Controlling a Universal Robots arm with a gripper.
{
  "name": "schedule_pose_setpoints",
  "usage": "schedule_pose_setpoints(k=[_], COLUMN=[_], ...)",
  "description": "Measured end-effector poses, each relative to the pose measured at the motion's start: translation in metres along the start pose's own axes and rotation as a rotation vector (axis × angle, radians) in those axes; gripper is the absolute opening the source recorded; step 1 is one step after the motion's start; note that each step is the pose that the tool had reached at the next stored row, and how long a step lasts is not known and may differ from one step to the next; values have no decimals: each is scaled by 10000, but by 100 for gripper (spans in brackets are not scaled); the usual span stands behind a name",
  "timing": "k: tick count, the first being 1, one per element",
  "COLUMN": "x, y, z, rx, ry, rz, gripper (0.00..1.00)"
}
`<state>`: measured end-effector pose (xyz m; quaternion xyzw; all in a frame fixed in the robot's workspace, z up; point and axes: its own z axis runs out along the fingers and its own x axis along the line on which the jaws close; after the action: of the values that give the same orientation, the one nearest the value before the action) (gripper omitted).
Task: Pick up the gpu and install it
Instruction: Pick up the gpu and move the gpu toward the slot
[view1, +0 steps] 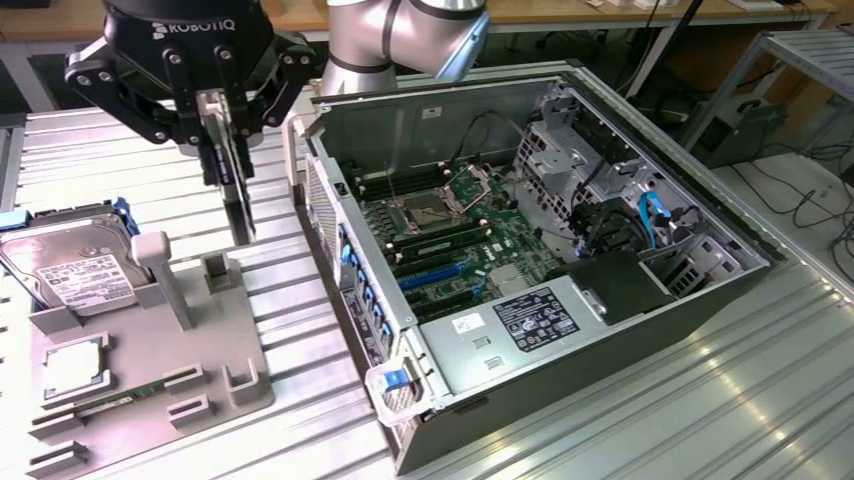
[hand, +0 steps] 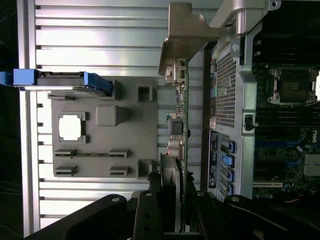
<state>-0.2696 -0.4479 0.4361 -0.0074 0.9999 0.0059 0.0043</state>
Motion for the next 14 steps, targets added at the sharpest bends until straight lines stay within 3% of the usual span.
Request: schedule_pose_setpoints(k=[14], x=[-150], y=[-2], z=[2], rx=[0], ry=[0], rz=[-1], gripper=[28])
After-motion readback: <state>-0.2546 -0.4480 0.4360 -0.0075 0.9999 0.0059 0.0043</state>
